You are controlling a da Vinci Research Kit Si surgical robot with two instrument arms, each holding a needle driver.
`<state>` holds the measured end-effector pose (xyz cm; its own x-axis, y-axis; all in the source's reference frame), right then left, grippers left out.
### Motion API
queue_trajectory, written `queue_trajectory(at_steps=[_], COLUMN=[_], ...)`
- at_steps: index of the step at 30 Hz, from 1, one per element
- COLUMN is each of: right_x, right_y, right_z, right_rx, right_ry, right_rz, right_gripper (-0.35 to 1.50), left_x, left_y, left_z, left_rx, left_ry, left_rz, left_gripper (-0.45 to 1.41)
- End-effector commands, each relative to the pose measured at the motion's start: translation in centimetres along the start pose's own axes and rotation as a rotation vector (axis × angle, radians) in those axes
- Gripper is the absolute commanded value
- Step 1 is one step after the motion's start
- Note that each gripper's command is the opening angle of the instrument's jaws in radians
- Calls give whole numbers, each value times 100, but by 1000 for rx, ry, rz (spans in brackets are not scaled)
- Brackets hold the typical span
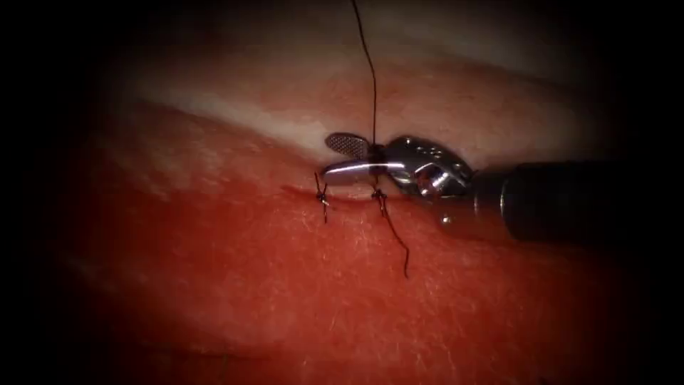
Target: Wound Closure
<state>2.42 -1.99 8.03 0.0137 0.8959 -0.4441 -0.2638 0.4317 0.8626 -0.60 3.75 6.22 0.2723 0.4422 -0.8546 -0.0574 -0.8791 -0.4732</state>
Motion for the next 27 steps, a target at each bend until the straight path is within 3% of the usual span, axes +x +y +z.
queue_trajectory(at_steps=[1, 3, 6, 17, 21, 23, 24, 27], right_x=[-2, -2, -1, 4, 10, 17, 21, 28], right_y=[1, 3, 6, 6, 3, 3, 4, 3], right_z=[8, 8, 8, 8, 0, -14, -22, -55], right_rx=[3, 2, 2, 7, 17, 24, 21, -7], right_ry=[-1, -4, -5, 8, 51, 91, 106, 122], right_rz=[-15, -38, -79, -117, -215, -240, -249, -261], right_gripper=[89, 53, -35, -35, -35, 54, 73, 104], left_x=[-1, -1, -1, -1, -8, -19, -25, -54], left_y=[-7, -7, -6, -1, -6, -9, -9, -9], left_z=[3, 2, 3, 6, 5, 4, 4, 11], left_rx=[-2, -2, -3, -5, -3, 9, 15, 23], left_ry=[1, 1, 1, 3, 2, -26, -34, -72], left_rz=[3, 4, 4, 7, 8, 13, 17, 36], left_gripper=[-45, -45, -45, -45, -45, -45, -45, -45])
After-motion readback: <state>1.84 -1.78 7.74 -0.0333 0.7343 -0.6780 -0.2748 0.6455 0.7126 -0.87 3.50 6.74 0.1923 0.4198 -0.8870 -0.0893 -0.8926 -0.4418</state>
